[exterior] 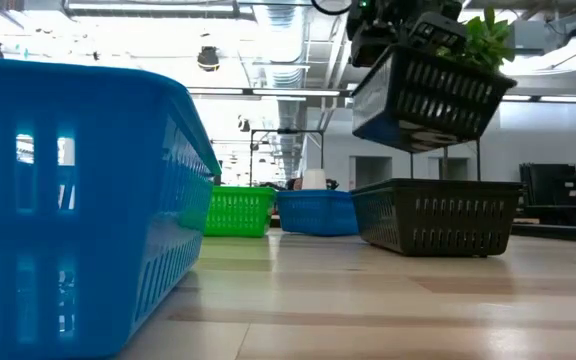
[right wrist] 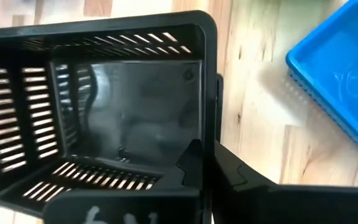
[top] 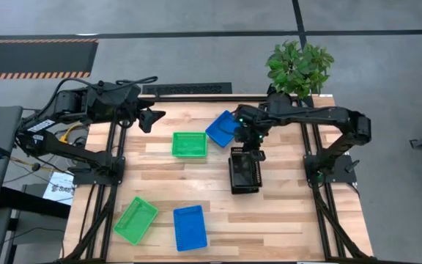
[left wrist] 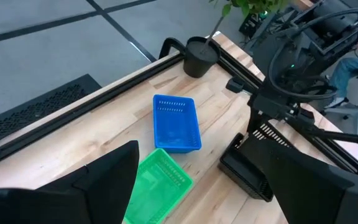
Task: Stack baskets by color
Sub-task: Stack the bottom black bin on the top black bin
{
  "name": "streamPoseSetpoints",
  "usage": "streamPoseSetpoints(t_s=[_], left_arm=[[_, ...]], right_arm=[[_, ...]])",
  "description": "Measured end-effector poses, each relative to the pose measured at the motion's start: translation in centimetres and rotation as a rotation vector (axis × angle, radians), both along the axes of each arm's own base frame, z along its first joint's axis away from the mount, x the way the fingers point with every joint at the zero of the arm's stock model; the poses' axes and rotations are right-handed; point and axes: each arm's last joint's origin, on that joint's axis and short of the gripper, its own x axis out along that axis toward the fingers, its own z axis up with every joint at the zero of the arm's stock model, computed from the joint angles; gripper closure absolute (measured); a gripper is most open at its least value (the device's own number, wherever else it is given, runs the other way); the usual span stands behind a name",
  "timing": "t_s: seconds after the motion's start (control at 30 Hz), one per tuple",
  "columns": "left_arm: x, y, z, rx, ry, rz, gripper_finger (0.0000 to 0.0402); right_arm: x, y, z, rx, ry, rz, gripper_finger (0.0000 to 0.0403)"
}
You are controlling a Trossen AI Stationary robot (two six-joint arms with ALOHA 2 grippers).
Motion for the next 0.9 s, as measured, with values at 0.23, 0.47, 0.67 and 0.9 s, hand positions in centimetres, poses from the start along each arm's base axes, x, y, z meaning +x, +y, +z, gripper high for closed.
streamPoseSetpoints(t_s=[0.23, 0.47, 0.67, 0.9], left_arm=[[0.0, 0.0, 0.0, 0.001, 0.002, -0.002, 0.0082], [0.0, 0.0, 0.0, -0.001, 0.001, -0.001, 0.0082], [0.0, 0.0, 0.0, -0.001, -0.001, -0.001, 0.0082], [0.0, 0.0, 0.0, -0.001, -0.001, -0.001, 0.0082]], right_arm=[[0.1, 1.0, -1.5, -0.005, 0.012, 0.017, 0.0386], [-0.1, 0.9, -2.6, -0.044, 0.029, 0.002, 0.0366], [0.1, 0.9, -2.5, -0.048, 0.013, 0.001, 0.0380], [0.4, 0.9, -2.7, -0.050, 0.002, 0.004, 0.0378]])
